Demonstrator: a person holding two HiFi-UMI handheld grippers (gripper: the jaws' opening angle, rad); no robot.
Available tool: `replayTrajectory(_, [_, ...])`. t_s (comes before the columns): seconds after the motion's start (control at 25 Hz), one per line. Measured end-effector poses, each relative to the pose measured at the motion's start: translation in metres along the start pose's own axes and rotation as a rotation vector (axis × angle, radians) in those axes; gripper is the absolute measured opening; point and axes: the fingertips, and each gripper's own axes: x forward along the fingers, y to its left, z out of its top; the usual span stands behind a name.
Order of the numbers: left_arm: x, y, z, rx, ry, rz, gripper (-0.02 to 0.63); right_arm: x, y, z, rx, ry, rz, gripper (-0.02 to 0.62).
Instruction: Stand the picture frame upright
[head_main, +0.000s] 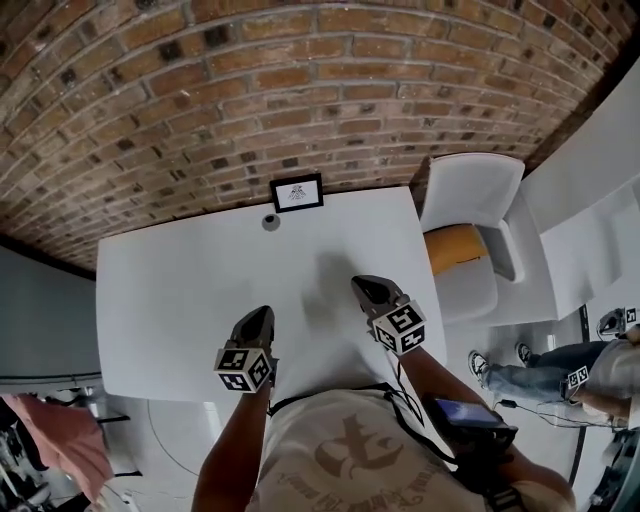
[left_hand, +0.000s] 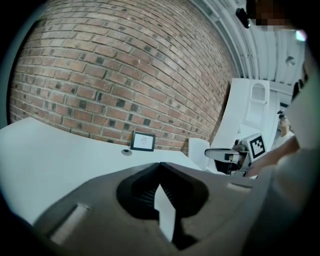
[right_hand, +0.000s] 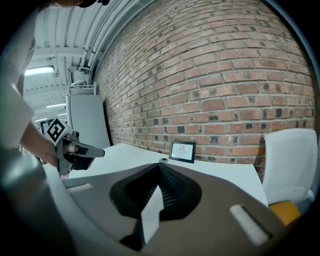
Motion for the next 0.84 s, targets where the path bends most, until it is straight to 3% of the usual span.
replayTrajectory(0.36, [-0.012,-0.008,-0.025,-0.012,0.052,-0.026,0.003,-0.009,0.006,0.001,0.009,-0.001,-0.010,0.008])
replayTrajectory(0.84, [0.011,-0.014,-0.010,0.022,0.049,-0.067,0.003,-0.008,0.002,0.003,0.022,-0.006,-0.016,0.008])
